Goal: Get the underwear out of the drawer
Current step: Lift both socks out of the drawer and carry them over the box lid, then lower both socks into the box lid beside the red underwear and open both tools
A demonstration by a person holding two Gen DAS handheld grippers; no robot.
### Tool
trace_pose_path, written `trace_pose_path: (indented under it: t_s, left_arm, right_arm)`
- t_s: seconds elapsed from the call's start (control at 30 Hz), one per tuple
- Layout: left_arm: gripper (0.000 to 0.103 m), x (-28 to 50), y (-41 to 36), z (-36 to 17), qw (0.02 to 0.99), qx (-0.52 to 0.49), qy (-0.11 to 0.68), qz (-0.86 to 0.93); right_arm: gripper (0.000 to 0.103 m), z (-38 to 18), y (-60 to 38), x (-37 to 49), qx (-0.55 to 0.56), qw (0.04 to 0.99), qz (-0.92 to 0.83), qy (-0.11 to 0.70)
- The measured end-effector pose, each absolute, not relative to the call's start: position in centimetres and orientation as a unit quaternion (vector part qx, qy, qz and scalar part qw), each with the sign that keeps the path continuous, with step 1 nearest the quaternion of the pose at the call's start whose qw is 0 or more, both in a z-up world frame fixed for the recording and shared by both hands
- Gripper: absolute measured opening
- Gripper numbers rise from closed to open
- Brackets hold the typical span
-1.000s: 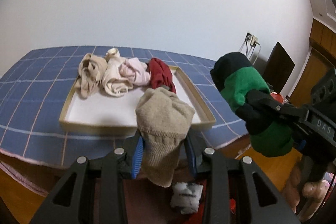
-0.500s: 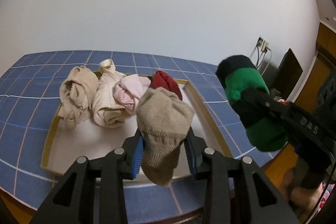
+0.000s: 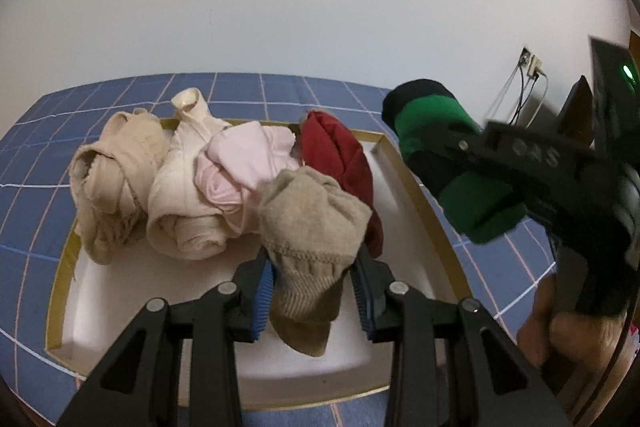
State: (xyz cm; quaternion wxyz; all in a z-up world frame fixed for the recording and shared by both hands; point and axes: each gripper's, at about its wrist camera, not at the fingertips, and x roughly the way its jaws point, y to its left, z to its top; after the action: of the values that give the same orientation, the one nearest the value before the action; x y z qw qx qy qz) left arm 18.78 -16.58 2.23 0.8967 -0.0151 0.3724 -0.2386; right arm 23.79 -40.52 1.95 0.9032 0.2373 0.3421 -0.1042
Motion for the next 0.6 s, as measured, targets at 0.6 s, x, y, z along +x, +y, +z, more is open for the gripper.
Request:
trace_pose_path:
  t_s: [0.6]
  left_arm:
    - [0.034,20.9,-18.9,0.5,0.893,0.015,0.397,-0.212]
  right_arm:
    - [0.032,-3.0,-41.2,29.0,0.226,0.874,-0.128,0.41]
